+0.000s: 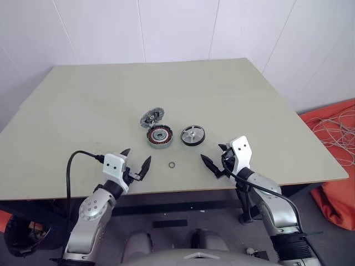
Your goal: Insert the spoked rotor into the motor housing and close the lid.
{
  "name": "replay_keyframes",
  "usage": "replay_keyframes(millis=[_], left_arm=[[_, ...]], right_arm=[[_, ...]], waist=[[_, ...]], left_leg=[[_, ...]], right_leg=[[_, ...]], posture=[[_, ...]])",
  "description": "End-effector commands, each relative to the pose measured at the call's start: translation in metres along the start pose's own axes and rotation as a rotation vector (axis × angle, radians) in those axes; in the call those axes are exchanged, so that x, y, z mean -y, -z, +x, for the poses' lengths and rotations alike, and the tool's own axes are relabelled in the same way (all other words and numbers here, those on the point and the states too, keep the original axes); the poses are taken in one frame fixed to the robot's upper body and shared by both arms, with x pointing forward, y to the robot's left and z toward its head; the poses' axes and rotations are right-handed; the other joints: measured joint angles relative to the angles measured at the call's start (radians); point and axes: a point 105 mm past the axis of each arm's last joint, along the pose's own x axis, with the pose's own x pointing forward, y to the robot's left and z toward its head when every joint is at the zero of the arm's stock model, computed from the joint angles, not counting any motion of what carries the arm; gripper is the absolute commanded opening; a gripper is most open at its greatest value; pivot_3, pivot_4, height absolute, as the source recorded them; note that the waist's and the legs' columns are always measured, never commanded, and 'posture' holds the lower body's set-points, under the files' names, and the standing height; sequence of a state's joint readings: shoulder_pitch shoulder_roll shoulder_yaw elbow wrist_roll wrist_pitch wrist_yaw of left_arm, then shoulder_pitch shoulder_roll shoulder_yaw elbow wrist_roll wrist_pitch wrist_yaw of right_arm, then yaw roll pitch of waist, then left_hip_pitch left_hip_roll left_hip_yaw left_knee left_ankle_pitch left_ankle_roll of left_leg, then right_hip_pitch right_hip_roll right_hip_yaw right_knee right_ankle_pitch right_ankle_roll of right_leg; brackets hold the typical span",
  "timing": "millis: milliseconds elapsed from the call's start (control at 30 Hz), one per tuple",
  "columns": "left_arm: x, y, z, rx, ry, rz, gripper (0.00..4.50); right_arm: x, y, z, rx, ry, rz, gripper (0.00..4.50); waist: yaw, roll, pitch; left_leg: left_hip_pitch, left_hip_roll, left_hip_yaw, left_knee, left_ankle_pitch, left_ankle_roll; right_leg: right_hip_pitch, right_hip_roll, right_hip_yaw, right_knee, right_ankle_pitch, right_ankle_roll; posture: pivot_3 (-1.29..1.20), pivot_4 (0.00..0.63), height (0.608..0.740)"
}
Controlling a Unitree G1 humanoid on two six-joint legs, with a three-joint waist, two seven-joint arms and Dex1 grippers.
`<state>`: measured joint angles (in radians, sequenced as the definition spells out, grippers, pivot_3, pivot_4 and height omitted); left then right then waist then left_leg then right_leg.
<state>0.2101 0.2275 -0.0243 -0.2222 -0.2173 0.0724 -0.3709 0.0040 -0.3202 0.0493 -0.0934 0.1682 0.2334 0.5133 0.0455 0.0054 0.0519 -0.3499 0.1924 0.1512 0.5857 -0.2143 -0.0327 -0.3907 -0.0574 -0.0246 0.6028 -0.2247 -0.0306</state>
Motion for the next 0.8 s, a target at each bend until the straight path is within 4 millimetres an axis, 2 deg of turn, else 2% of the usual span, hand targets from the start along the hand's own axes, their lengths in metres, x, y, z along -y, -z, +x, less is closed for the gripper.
replay_keyframes(millis=[33, 267, 400, 533, 800], left_arm=[[-0.003, -0.010, 0.000, 0.043, -0.001, 0.022, 4.50], [-0.002, -0.010, 0.001, 0.041, 0.002, 0.020, 4.50], [-0.001, -0.010, 0.000, 0.038, 0.005, 0.020, 4.50], [0.001, -0.010, -0.002, 0.033, 0.008, 0.020, 4.50], [0.003, -0.008, -0.009, 0.024, -0.013, 0.008, 4.50]], right_arm=[[-0.002, -0.018, 0.000, 0.019, -0.051, -0.073, 4.48], [-0.010, -0.032, -0.001, 0.005, -0.187, -0.106, 4.48], [-0.028, -0.048, 0.004, 0.023, -0.337, -0.136, 4.48], [-0.044, -0.061, 0.017, 0.037, -0.426, -0.176, 4.48], [-0.068, -0.068, 0.033, 0.017, -0.579, -0.221, 4.48]], waist=[[0.000, 0.000, 0.000], [0.000, 0.000, 0.000], [0.000, 0.000, 0.000], [-0.001, 0.000, 0.000], [0.004, 0.000, 0.000]], left_leg=[[0.000, 0.000, 0.000, 0.000, 0.000, 0.000], [0.001, 0.000, 0.000, 0.000, 0.000, 0.000], [0.001, 0.000, 0.000, 0.000, 0.000, 0.000], [0.001, 0.000, 0.000, 0.000, 0.000, 0.000], [0.001, 0.000, 0.000, 0.000, 0.000, 0.000]], right_leg=[[0.000, 0.000, 0.000, 0.000, 0.000, 0.000], [0.001, 0.000, 0.000, 0.000, 0.000, 0.000], [0.001, 0.000, 0.000, 0.000, 0.000, 0.000], [0.001, 0.000, 0.000, 0.001, 0.000, 0.000], [0.001, 0.000, 0.000, 0.001, 0.000, -0.001]], posture=[[0.00, 0.000, 0.740], [0.00, 0.000, 0.740], [0.00, 0.000, 0.740], [0.00, 0.000, 0.740], [0.00, 0.000, 0.740]])
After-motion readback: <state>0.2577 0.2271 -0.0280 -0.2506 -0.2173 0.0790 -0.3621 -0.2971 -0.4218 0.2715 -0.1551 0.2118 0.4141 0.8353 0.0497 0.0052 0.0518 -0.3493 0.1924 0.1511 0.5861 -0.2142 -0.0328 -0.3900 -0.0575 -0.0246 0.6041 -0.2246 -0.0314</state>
